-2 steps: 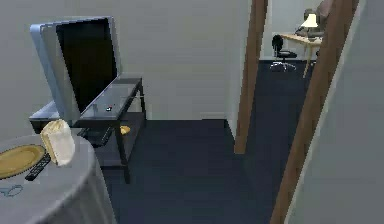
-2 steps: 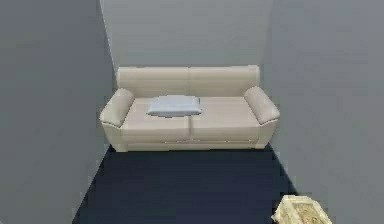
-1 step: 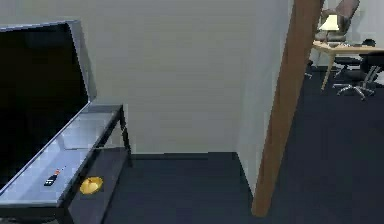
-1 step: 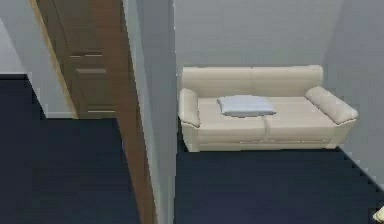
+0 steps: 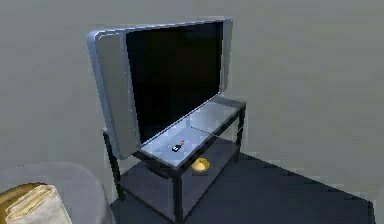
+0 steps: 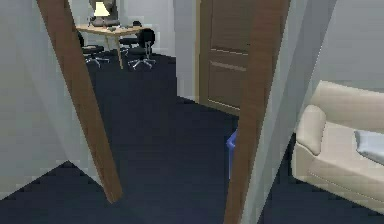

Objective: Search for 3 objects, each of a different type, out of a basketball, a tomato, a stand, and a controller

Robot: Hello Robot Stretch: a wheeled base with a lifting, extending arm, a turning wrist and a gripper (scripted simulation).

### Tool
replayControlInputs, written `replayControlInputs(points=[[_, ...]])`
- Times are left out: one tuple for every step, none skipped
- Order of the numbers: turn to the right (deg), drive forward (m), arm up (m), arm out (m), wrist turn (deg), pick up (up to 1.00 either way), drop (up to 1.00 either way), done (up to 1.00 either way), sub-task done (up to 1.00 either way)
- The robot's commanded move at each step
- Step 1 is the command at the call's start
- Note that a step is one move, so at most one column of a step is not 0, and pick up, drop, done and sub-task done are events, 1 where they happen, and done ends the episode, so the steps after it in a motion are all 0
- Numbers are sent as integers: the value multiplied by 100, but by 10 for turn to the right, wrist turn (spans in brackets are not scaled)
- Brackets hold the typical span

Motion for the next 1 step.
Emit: replayControlInputs(points=[[0,0,0,0,0,0,0,0,100]])
